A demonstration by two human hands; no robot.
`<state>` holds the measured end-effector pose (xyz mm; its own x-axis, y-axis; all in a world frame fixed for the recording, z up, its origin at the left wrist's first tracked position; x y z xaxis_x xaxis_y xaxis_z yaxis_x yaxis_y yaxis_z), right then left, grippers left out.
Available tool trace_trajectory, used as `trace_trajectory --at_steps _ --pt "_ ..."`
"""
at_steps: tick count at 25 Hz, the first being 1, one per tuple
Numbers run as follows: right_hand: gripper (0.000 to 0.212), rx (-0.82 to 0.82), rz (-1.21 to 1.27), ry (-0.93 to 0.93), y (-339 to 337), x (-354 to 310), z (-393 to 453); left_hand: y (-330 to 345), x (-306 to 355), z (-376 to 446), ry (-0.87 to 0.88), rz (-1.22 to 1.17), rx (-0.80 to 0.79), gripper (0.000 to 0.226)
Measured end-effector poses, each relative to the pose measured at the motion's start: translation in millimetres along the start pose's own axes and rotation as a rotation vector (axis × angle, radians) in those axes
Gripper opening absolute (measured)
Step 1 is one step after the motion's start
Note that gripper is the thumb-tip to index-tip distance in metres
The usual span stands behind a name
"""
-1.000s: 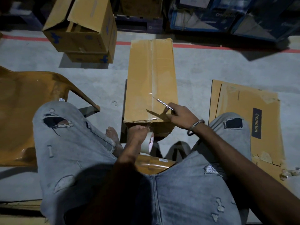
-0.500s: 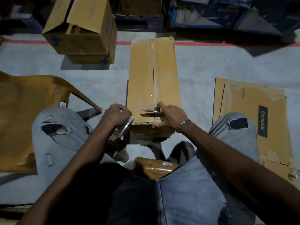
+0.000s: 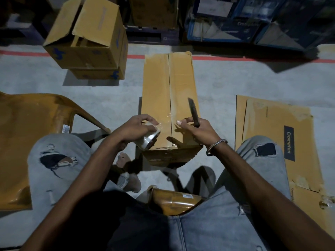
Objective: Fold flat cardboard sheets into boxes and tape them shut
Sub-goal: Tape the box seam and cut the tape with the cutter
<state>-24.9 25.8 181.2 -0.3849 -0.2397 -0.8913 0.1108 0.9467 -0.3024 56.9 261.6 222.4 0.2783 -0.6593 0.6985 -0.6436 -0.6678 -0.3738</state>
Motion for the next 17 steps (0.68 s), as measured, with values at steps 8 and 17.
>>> trace_trajectory --at_steps 8,17 --pt "0.029 0.021 0.110 0.091 11 -2 -26 44 16 8 0.179 0.132 -0.223 0.024" --pt "0.028 0.089 0.273 0.214 3 -9 -41 57 17 11 0.271 0.292 -0.227 0.073"
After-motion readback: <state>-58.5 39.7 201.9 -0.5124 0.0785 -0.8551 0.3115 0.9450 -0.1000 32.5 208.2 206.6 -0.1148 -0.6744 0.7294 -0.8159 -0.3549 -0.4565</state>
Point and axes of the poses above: each hand's wrist, its own z-axis towards the middle knuckle, its own y-axis out of the palm, x = y × z, the point moved 4 cm from there along z, towards the middle knuckle, and after that the axes turned 4 degrees about -y, right-handed, at the moved point
